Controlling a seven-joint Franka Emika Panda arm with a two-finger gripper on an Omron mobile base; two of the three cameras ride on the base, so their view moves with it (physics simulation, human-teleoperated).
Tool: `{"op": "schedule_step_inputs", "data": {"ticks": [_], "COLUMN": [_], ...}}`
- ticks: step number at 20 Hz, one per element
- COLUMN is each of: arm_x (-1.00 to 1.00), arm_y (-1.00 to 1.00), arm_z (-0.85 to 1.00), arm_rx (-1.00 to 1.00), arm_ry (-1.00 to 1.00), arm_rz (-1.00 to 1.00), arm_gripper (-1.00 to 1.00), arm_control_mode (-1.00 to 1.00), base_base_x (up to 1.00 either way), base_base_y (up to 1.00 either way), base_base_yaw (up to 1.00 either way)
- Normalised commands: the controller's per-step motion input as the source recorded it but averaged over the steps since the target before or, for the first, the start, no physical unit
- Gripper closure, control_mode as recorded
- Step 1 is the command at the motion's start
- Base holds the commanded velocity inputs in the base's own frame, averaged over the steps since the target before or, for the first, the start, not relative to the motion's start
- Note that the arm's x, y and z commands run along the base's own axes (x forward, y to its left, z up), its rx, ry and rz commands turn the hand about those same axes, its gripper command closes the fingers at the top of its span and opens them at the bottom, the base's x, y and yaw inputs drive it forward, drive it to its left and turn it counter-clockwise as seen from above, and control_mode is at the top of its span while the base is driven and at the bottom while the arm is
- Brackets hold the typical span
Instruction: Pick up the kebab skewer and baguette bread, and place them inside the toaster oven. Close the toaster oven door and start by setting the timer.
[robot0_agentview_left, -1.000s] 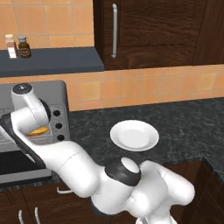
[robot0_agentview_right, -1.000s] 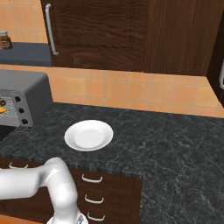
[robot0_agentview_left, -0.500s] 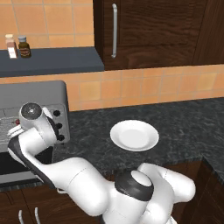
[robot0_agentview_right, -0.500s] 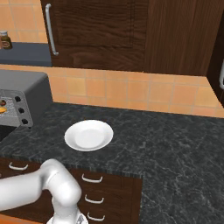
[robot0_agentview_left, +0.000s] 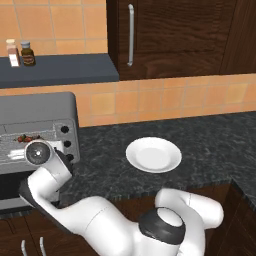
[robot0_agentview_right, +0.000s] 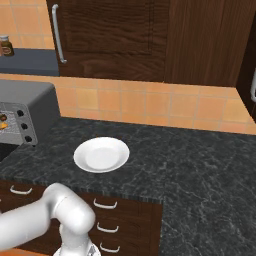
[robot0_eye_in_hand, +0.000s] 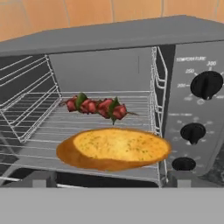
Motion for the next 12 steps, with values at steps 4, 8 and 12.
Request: {"op": "schedule_step_inputs", "data": {"ticks": [4,8,12], "arm_x": [-0.54,-0.1,0.03], "arm_y": [-0.04,-0.15,0.0], "arm_z": [0.0,-0.14,-0.13], "arm_rx": [0.03,0.01,0.0], "arm_ry": [0.02,0.0,-0.02], "arm_rz": [-0.08,0.0,-0.01], "arm_gripper": [-1.0,-1.0,-1.0], "arm_control_mode": [-1.0,-1.0,-1.0], "base_base_x": [0.0,0.0,0.0], "base_base_y": [0.0,0.0,0.0], "base_base_yaw": [0.0,0.0,0.0]}}
